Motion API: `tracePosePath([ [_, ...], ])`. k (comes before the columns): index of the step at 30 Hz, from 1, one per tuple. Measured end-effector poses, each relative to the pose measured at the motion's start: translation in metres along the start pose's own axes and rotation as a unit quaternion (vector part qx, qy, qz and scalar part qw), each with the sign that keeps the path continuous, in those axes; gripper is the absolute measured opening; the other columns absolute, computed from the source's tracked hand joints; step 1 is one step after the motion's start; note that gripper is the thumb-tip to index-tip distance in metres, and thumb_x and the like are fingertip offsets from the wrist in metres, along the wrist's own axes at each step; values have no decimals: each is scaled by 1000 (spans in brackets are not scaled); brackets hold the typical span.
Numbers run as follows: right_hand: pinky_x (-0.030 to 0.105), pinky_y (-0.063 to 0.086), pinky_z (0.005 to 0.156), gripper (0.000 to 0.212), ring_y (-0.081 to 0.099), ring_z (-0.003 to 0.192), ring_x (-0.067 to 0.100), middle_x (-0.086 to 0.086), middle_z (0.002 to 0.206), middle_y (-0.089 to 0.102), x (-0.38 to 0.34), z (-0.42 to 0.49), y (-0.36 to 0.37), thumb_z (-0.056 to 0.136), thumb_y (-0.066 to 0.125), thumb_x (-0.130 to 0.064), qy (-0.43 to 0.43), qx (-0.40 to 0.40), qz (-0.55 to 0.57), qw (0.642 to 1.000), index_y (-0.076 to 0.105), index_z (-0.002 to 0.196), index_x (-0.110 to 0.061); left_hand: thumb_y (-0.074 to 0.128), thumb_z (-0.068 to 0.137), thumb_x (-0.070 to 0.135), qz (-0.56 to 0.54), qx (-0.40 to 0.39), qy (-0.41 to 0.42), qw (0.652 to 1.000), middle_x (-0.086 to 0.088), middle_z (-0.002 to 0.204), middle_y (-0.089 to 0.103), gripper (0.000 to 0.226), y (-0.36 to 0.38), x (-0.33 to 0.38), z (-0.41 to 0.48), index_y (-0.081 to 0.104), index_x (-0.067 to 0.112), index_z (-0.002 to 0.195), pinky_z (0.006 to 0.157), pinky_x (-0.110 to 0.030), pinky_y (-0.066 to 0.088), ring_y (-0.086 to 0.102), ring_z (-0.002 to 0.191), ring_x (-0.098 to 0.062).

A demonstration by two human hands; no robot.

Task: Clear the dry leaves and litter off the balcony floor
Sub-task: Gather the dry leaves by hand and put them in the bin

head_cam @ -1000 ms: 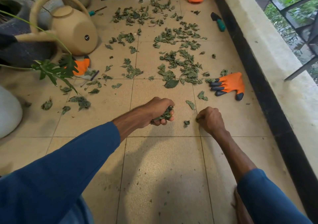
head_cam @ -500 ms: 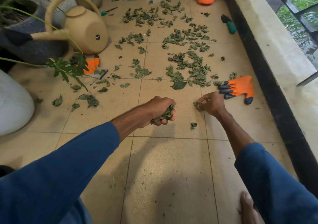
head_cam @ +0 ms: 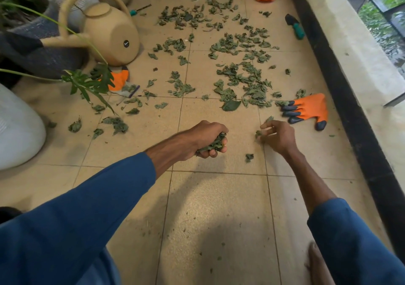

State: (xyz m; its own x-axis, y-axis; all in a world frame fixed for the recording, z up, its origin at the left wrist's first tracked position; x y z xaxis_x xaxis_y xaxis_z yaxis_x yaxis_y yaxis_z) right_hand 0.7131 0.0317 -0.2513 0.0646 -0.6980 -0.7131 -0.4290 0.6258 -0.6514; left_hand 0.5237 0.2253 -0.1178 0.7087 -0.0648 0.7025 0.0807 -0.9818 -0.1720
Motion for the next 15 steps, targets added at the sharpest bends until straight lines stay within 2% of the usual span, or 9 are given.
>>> tracePosePath([
  [2,42,62,81,23,73,90,26,9,93,77,2,-10,-9,74,88,-6,-5,-33,32,999,79,94,-12,50,104,31,0,-2,0,1000,-2,66,65,35,0,-1,1,59,17,74,38,-18,27,45,45,-11],
  [4,42,63,80,19,74,86,26,9,90,77,-1,-24,-13,73,89,-5,-14,-73,44,996,81,89,-12,50,104,31,0,-8,1,1000,-1,64,65,36,2,-1,2,59,17,73,37,-18,27,45,44,-11],
  [6,29,62,68,16,74,75,20,6,86,78,-9,-39,-11,75,87,-4,-40,-112,28,993,82,87,-14,50,104,31,4,-11,-1,1000,-1,64,65,36,5,0,4,59,17,73,38,-18,27,45,44,-11],
  [8,17,56,57,15,70,62,11,1,80,77,-20,-49,-2,76,87,-5,-51,-130,-14,990,81,85,-15,51,104,31,10,-12,-2,1000,-1,64,66,35,8,1,5,59,17,73,38,-18,28,45,44,-11],
  [10,11,50,53,13,65,55,6,-6,73,73,-26,-56,12,77,85,-5,-58,-137,-68,987,81,84,-15,51,104,31,11,-14,-1,1000,-2,63,66,35,12,2,7,59,16,73,37,-18,27,45,44,-11],
  [12,8,47,56,13,58,58,1,-11,71,69,-27,-62,30,77,83,-3,-81,-128,-131,980,81,82,-15,51,104,31,10,-18,-1,1000,-2,63,66,35,14,3,8,59,16,73,37,-18,27,44,45,-12],
  [15,16,54,66,13,61,68,3,-5,82,70,-19,-70,53,81,81,-5,-102,-89,-176,975,78,81,-18,51,104,31,6,-22,1,1000,-2,64,66,35,15,2,10,60,16,73,37,-18,27,45,45,-12],
])
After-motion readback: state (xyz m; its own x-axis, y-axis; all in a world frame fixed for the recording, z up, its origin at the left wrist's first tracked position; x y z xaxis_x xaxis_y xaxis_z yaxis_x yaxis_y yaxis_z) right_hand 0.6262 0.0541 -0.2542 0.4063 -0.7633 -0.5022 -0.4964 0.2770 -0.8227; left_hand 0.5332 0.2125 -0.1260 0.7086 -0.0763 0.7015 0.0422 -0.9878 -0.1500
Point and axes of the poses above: each hand's wrist, its own z-axis towards the middle knuckle, its own y-axis out of the palm, x = y × z, the point moved 3 cm from there along z, towards the middle knuckle
